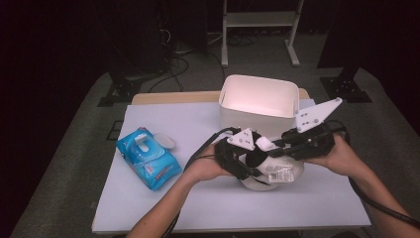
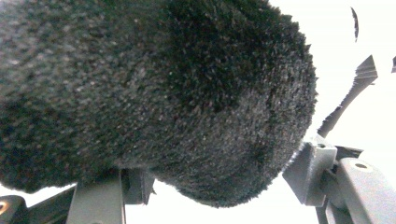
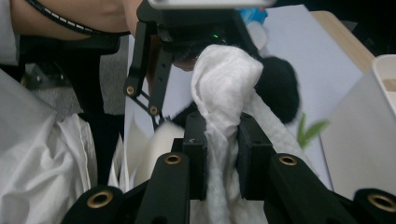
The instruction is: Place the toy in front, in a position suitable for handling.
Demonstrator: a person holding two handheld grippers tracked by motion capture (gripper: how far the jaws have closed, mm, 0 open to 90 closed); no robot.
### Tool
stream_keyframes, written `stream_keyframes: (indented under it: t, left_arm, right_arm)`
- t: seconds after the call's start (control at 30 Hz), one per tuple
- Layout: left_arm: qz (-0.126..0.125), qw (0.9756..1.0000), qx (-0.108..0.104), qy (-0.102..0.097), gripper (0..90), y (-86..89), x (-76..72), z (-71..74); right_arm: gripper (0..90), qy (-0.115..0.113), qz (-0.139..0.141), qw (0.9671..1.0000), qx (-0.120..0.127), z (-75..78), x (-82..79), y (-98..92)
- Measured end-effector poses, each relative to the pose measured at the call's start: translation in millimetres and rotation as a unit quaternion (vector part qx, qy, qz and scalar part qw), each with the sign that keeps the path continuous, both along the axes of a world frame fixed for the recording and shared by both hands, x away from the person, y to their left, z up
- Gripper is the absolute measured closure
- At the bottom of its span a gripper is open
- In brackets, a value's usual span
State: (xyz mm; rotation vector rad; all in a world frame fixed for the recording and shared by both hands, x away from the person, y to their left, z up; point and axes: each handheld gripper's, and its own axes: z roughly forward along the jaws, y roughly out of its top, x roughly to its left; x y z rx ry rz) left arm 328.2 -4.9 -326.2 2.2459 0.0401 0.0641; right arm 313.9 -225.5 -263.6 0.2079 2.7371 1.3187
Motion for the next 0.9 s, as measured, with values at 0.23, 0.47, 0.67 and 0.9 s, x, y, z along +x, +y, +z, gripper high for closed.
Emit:
stream_keyframes:
  t: [0.23,0.47,0.67,0.9]
  left_arm:
    - [0.006,0.9998,-0.018,0.003,37.8,2.7,0.4,4.4]
    - [0.001,1.0,-0.007,-0.002,38.4,-1.0,-1.4,9.4]
    - [0.003,0.9999,-0.014,0.005,37.8,1.0,1.7,6.6]
    - [0.003,0.9999,-0.014,0.008,37.5,2.6,3.1,6.4]
  right_arm:
    - [75.6,0.018,-0.018,0.9996,0.014,-0.7,2.0,-19.0]
    - [72.7,0.011,-0.027,0.9996,0.006,2.3,-3.7,-25.9]
    - [63.0,0.009,-0.029,0.9995,0.004,5.7,-5.1,-24.1]
    - [56.1,0.006,-0.025,0.9997,0.004,13.9,-8.3,-26.3]
